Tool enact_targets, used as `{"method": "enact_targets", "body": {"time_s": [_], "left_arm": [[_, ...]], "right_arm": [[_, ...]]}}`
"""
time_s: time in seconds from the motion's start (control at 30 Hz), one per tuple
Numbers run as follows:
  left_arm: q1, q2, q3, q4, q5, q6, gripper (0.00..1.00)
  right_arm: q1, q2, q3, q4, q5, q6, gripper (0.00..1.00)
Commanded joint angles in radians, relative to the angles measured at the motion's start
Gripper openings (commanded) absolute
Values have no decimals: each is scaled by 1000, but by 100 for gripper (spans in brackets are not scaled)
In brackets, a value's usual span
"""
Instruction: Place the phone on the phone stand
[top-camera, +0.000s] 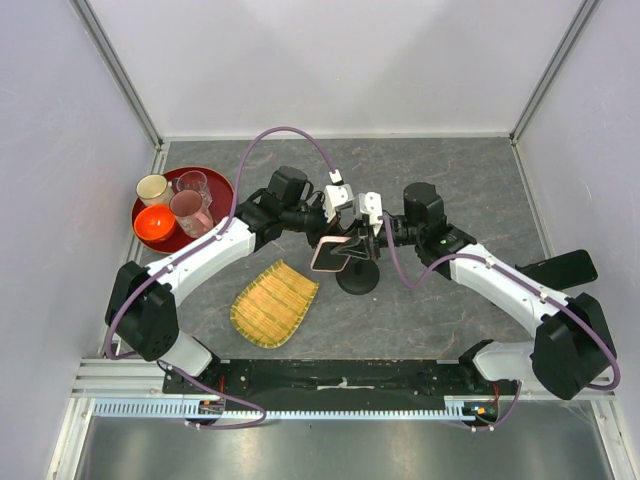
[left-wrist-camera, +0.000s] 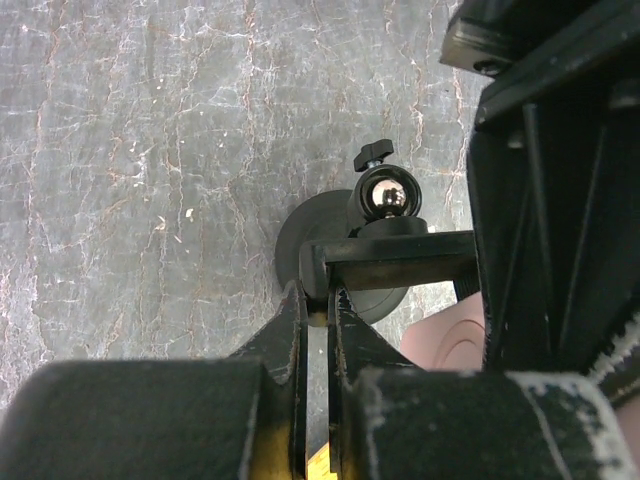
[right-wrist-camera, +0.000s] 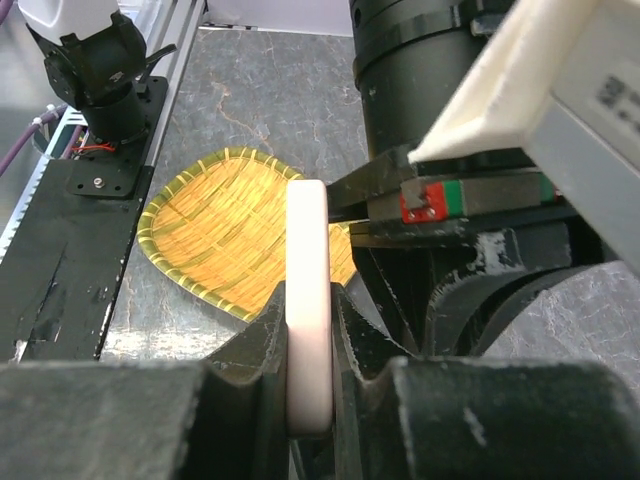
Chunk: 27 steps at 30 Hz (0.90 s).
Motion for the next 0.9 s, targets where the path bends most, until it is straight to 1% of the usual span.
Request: {"method": "enact_targets", "body": {"time_s": [0.0, 0.17, 0.23, 0.3, 0.37, 0.43, 0.47, 0.5, 0.53, 0.57, 0.6, 0.67, 0.7, 0.73, 0.77, 0.8, 0.83, 0.87], "left_arm": [[-4, -55, 4, 16, 102, 48, 2], [-4, -55, 1, 11, 116, 57, 2], [-4, -54, 1, 6, 122, 62, 2], [-4, -48, 4, 8, 110, 61, 2], [-4, -51, 3, 8, 85, 61, 2], [-4, -57, 3, 20, 65, 51, 2], [-3, -62, 1, 34, 24, 41, 2], [-3, -74, -10, 66, -1, 16, 2], [-1, -81, -20, 86, -54, 8, 2], [-1, -89, -29, 109, -94, -4, 2], [-1, -98, -46, 135, -140, -36, 2], [3, -101, -48, 172, -255, -54, 2], [6, -101, -48, 187, -309, -83, 2], [11, -101, -48, 207, -402, -94, 2], [12, -104, -51, 219, -453, -114, 2], [11, -104, -53, 227, -493, -123, 2], [11, -109, -51, 230, -580, -137, 2], [9, -109, -53, 241, -638, -181, 2]], "right_arm": [[-56, -1, 28, 124, -20, -40, 0], [-64, 12, 30, 89, -22, -77, 0], [-65, 43, 56, 84, -43, -77, 0], [-65, 68, 100, 21, -51, -95, 0], [-64, 74, 103, -2, -19, -89, 0], [-65, 52, 79, -3, 10, -49, 0], [-64, 43, 64, 4, 71, -16, 0], [-62, 36, 59, -8, 93, 24, 0], [-64, 22, 57, -34, 122, 41, 0], [-64, 11, 38, -63, 151, 63, 0], [-64, -6, 19, -65, 223, 90, 0], [-64, -59, -46, -65, 291, 164, 0], [-64, -82, -70, -63, 381, 187, 0], [-62, -125, -88, -63, 439, 243, 0], [-53, -145, -120, -62, 508, 268, 0], [-50, -161, -125, -63, 609, 293, 0], [-44, -179, -124, -74, 680, 325, 0], [-15, -193, -124, -110, 749, 374, 0]]}}
